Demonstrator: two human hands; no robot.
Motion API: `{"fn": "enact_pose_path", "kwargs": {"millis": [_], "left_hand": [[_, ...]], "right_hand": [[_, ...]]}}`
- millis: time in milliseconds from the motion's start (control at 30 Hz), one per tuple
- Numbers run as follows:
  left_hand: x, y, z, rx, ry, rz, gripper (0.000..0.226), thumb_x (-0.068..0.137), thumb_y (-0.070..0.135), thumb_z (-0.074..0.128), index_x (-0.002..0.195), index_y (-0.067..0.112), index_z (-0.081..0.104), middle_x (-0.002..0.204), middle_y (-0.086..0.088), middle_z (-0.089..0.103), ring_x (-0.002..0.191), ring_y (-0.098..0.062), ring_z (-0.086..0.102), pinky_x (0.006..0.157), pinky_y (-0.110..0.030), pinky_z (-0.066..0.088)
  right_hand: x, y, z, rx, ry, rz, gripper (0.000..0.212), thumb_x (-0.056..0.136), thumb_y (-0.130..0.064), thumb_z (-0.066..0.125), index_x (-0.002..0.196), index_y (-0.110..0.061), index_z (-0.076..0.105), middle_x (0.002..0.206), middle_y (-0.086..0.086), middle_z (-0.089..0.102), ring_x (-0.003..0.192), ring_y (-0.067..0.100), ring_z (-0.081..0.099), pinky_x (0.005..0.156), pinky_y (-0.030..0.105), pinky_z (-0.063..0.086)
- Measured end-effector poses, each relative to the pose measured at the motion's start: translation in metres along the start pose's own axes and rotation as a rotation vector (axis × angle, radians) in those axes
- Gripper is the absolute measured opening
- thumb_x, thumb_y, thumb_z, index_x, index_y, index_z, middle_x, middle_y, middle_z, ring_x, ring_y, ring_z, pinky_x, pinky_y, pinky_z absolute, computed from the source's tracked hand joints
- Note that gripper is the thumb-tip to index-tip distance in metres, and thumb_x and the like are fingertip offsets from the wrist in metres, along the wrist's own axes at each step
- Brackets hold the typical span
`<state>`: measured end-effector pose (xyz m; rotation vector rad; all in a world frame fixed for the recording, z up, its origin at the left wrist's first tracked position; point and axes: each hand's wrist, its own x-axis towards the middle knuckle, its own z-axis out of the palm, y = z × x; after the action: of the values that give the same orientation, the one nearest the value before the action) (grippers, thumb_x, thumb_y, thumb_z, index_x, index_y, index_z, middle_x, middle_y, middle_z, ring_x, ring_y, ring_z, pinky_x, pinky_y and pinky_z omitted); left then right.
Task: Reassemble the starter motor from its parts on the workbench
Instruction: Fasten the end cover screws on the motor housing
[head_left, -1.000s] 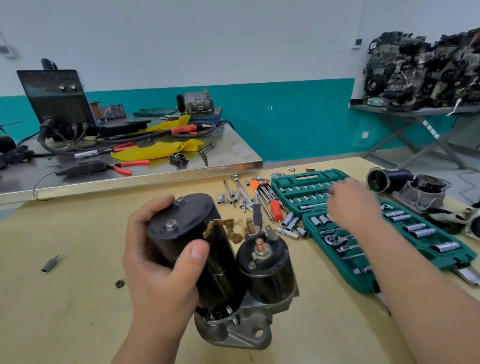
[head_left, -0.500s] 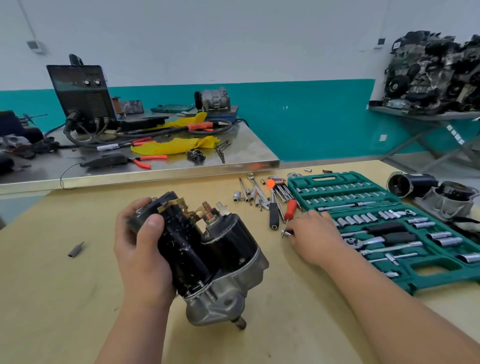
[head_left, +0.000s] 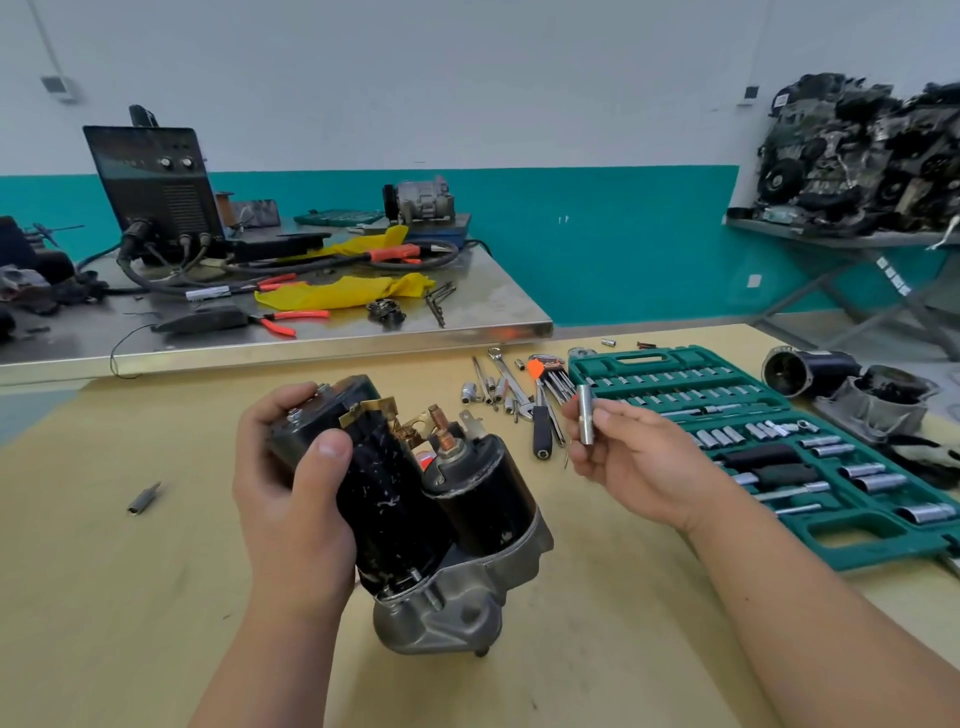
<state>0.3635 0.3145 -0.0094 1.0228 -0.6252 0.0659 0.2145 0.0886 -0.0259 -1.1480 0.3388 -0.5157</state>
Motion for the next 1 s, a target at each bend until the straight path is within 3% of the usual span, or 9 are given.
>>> {"fn": "enact_pose_path", "kwargs": {"millis": [100,267,367,467,600,667,733,900,1000], "left_hand": [[0.000,0.001,0.000,0.012,0.000,-0.002,0.031,0.062,0.039,0.060,0.092,0.044,0.065,0.090,0.006,0.064,0.078,-0.016,0.060,0.069,-0.029,0.051],[0.000,0.002,-0.001,0.007,0.003,-0.012,0.032,0.061,0.039,0.060,0.093,0.042,0.065,0.091,0.004,0.064,0.080,-0.018,0.059,0.072,-0.033,0.049],[-0.001,0.002,-0.001,-0.009,-0.013,-0.006,0.031,0.062,0.038,0.061,0.093,0.042,0.065,0.093,0.001,0.063,0.082,-0.022,0.059,0.075,-0.039,0.048],[-0.001,0.003,0.000,-0.011,-0.030,0.002,0.031,0.062,0.038,0.061,0.093,0.043,0.065,0.094,0.001,0.063,0.084,-0.023,0.058,0.077,-0.043,0.047],[0.000,0.002,0.000,-0.025,-0.042,0.009,0.031,0.064,0.038,0.062,0.094,0.043,0.066,0.094,0.002,0.064,0.082,-0.021,0.059,0.075,-0.040,0.048],[0.000,0.002,-0.001,-0.022,-0.046,0.012,0.030,0.064,0.039,0.062,0.093,0.044,0.066,0.093,0.004,0.064,0.081,-0.020,0.060,0.074,-0.037,0.049],[0.000,0.001,-0.002,-0.018,-0.046,0.008,0.030,0.063,0.039,0.062,0.093,0.044,0.065,0.092,0.005,0.064,0.082,-0.021,0.060,0.072,-0.036,0.050],[-0.001,0.003,-0.001,-0.016,-0.047,0.018,0.031,0.063,0.040,0.062,0.094,0.042,0.064,0.091,0.007,0.065,0.080,-0.016,0.061,0.068,-0.029,0.052],[-0.004,0.008,0.003,0.039,-0.067,0.048,0.039,0.064,0.040,0.062,0.101,0.033,0.058,0.096,0.006,0.063,0.085,-0.016,0.060,0.076,-0.036,0.051]], "right_hand": [[-0.006,-0.003,0.015,0.045,-0.188,-0.002,0.022,0.086,-0.018,0.056,0.091,-0.014,0.077,0.083,0.007,0.067,0.069,0.021,0.066,0.063,0.030,0.054],[-0.012,-0.001,0.027,0.033,-0.301,-0.020,0.020,0.077,-0.023,0.068,0.094,-0.017,0.077,0.089,0.008,0.070,0.078,0.023,0.068,0.067,0.032,0.054],[-0.014,-0.001,0.027,0.010,-0.365,-0.058,0.032,0.067,-0.028,0.087,0.095,-0.016,0.077,0.092,0.008,0.070,0.081,0.023,0.067,0.069,0.032,0.054],[-0.015,-0.003,0.027,-0.009,-0.407,-0.074,0.036,0.062,-0.028,0.091,0.092,-0.015,0.077,0.091,0.007,0.070,0.082,0.021,0.066,0.070,0.030,0.054],[-0.017,-0.004,0.030,-0.026,-0.405,-0.060,0.030,0.064,-0.018,0.089,0.090,-0.010,0.077,0.090,0.008,0.070,0.083,0.020,0.067,0.070,0.029,0.054],[-0.018,-0.003,0.030,-0.031,-0.355,-0.052,0.017,0.071,-0.006,0.076,0.088,-0.010,0.077,0.088,0.007,0.070,0.081,0.019,0.066,0.069,0.028,0.054],[-0.017,-0.002,0.028,-0.045,-0.312,-0.041,0.023,0.074,0.000,0.062,0.086,-0.010,0.078,0.088,0.007,0.070,0.081,0.019,0.065,0.070,0.028,0.054],[-0.018,-0.005,0.027,-0.109,-0.336,-0.068,0.030,0.075,0.001,0.056,0.085,-0.016,0.078,0.086,0.004,0.069,0.080,0.016,0.063,0.071,0.027,0.051],[-0.018,-0.020,0.040,-0.196,-0.306,-0.138,0.029,0.079,-0.006,0.055,0.084,-0.021,0.079,0.071,0.001,0.063,0.067,0.013,0.056,0.064,0.027,0.047]]}}
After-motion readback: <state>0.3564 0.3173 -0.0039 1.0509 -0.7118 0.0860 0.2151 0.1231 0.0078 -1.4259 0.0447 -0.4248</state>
